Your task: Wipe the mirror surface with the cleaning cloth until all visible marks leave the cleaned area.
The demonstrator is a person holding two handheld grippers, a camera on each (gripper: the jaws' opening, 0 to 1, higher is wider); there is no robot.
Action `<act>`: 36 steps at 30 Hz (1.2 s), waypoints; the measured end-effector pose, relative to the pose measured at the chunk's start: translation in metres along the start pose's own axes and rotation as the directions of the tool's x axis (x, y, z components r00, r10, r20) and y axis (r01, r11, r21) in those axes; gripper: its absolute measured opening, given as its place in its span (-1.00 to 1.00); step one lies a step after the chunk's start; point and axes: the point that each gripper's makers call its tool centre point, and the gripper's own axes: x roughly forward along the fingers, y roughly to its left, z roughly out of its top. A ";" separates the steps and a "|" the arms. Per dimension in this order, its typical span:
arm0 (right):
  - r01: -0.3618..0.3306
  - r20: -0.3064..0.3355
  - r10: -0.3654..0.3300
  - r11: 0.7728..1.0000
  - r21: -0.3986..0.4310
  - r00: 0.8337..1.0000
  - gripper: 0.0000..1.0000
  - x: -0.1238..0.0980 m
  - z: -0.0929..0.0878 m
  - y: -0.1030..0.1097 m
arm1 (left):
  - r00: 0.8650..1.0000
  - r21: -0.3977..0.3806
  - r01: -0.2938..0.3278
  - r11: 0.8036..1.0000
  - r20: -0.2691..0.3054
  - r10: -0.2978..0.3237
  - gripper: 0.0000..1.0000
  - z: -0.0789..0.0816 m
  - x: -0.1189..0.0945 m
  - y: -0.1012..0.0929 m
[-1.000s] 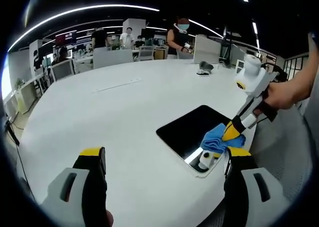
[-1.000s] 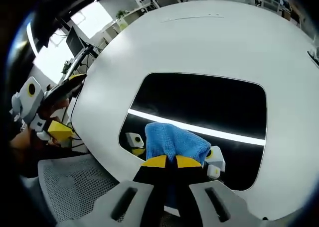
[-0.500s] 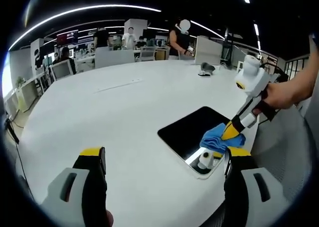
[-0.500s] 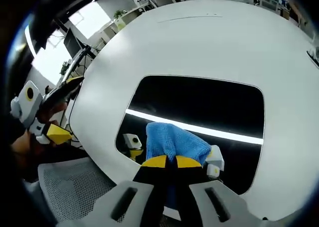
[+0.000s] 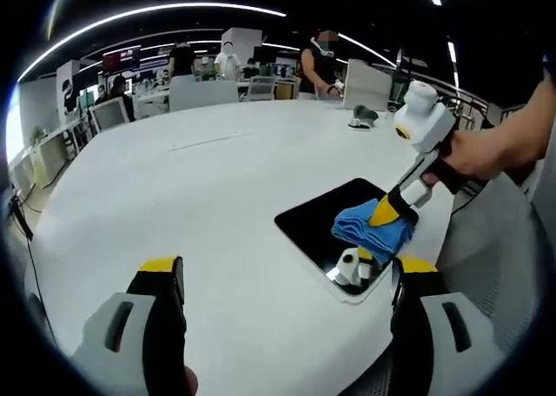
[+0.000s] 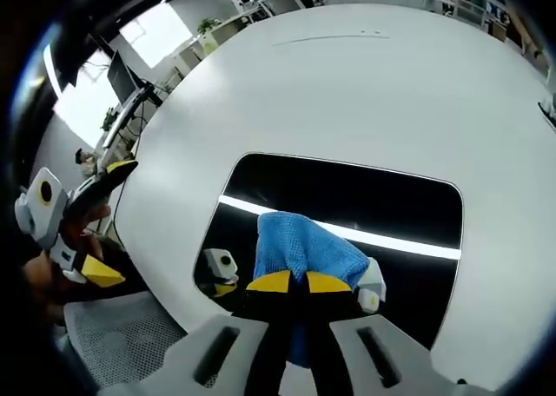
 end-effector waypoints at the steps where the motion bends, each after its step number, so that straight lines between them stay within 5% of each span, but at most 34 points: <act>1: 0.002 0.003 -0.002 1.000 -0.001 1.000 -1.00 0.000 0.002 0.000 | 1.000 -0.006 -0.001 1.000 0.002 0.001 0.97 0.000 0.000 0.001; 21: 0.036 0.008 -0.036 0.996 -0.080 0.999 -1.00 0.013 0.034 -0.008 | 0.997 -0.092 -0.062 0.994 0.049 0.067 0.98 0.000 -0.011 0.018; 36: 0.050 0.003 -0.050 0.992 -0.115 0.999 -1.00 0.022 0.057 -0.013 | 0.998 -0.070 -0.040 0.997 0.037 0.042 0.98 -0.001 -0.011 0.013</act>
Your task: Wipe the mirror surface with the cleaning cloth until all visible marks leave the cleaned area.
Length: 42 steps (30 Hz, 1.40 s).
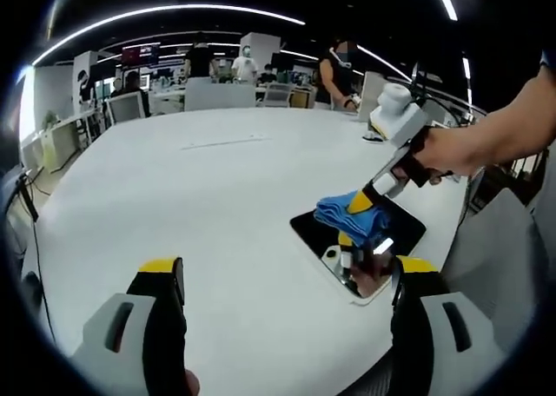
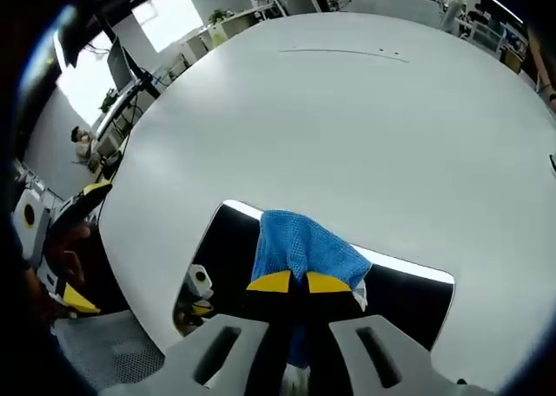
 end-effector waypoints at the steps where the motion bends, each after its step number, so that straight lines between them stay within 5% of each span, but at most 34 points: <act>1: 0.000 0.000 0.000 1.000 0.001 1.000 -1.00 0.000 0.000 0.000 | 1.000 -0.001 0.003 1.000 0.001 -0.003 0.98 0.000 0.000 -0.001; 21: 0.034 0.017 -0.034 0.999 -0.005 0.999 -1.00 0.008 0.021 -0.008 | 1.000 0.007 -0.009 1.000 0.010 0.009 0.98 0.001 -0.004 0.002; 42: 0.011 0.027 -0.011 1.000 0.002 1.000 -1.00 0.008 0.023 -0.009 | 1.000 0.014 -0.007 1.000 0.005 0.007 0.97 0.003 -0.001 0.000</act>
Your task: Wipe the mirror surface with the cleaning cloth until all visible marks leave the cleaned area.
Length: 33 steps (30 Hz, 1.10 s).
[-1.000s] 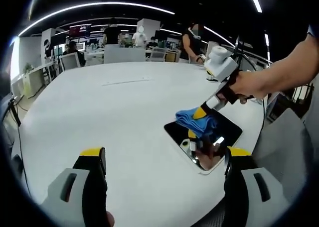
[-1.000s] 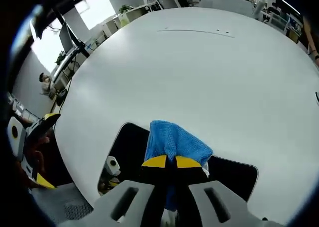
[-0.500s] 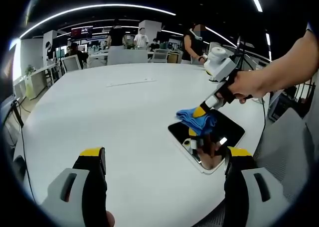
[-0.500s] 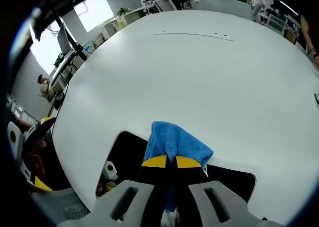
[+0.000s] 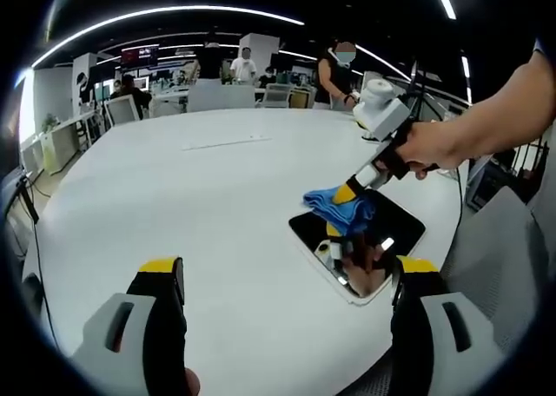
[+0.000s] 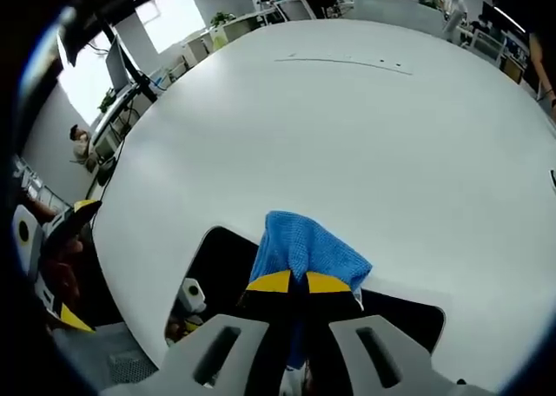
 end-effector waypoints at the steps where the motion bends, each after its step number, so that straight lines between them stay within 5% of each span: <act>1: -0.002 0.003 0.002 1.000 0.011 1.000 -1.00 0.000 0.000 0.000 | 1.000 0.001 0.000 1.000 -0.001 0.000 0.98 0.000 0.000 0.000; 33: 0.066 -0.017 -0.066 0.997 0.048 0.998 -1.00 -0.021 -0.020 -0.047 | 1.000 0.044 0.014 0.999 -0.007 -0.014 0.98 0.008 0.005 -0.002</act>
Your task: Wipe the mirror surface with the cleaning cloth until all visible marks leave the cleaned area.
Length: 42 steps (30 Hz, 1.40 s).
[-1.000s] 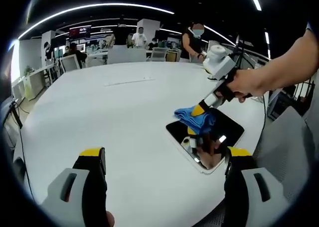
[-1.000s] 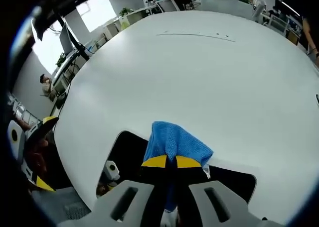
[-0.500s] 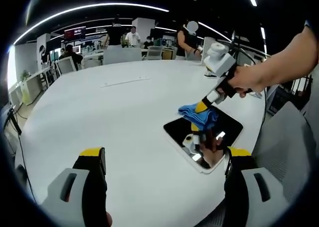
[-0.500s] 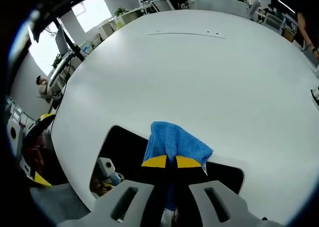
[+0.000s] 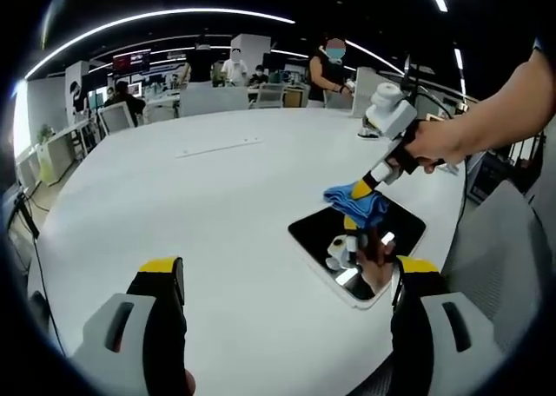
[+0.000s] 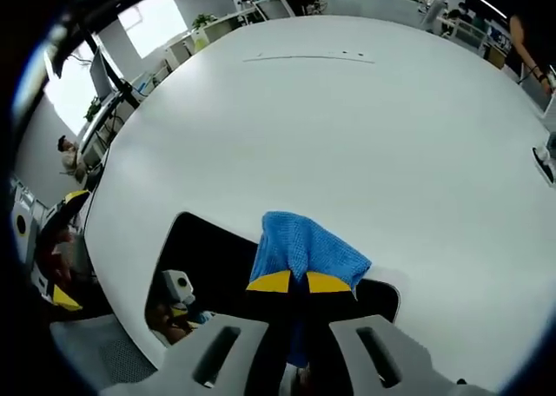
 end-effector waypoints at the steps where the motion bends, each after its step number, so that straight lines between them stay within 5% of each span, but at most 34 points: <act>1: 0.001 0.000 -0.001 1.000 0.003 1.000 -1.00 -0.001 -0.001 -0.002 | 1.000 0.000 -0.001 1.000 0.000 0.001 0.98 0.000 0.000 0.000; 16: 0.010 0.015 -0.010 1.000 0.009 1.000 -1.00 -0.004 -0.008 0.000 | 1.000 -0.005 -0.011 1.000 0.002 0.011 0.97 -0.002 -0.003 -0.001; 42: 0.012 0.055 -0.016 0.997 0.074 0.998 -1.00 -0.027 -0.063 0.020 | 1.000 0.014 0.001 1.000 0.019 -0.001 0.98 0.009 -0.005 -0.011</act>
